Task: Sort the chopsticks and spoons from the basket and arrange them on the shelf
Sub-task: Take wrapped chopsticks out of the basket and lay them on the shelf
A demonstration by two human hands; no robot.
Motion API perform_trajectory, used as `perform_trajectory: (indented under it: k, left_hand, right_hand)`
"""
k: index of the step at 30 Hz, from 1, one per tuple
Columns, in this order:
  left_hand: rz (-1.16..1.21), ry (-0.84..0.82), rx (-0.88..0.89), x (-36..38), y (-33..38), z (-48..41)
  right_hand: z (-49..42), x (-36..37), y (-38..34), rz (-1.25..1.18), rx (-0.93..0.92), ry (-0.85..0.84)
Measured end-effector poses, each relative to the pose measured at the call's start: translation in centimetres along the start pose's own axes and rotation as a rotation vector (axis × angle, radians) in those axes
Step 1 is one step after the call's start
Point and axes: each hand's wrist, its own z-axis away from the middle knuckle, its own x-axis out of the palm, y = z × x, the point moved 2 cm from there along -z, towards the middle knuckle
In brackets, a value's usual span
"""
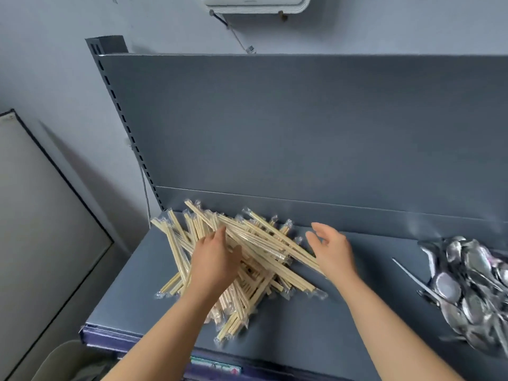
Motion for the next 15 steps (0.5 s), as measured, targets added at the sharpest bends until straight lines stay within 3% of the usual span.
perform_trajectory:
  k: [3,15]
  left_hand:
    - [-0.001,-0.042,0.12,-0.2,1.0,0.7]
    - [0.479,-0.312,0.509,5.4,15.1,9.6]
  right_hand:
    - [3.2,-3.5,1.5,-0.019,0.07,0.138]
    - [17.5,-23.4,8.0,-0.059,0.208,0.633]
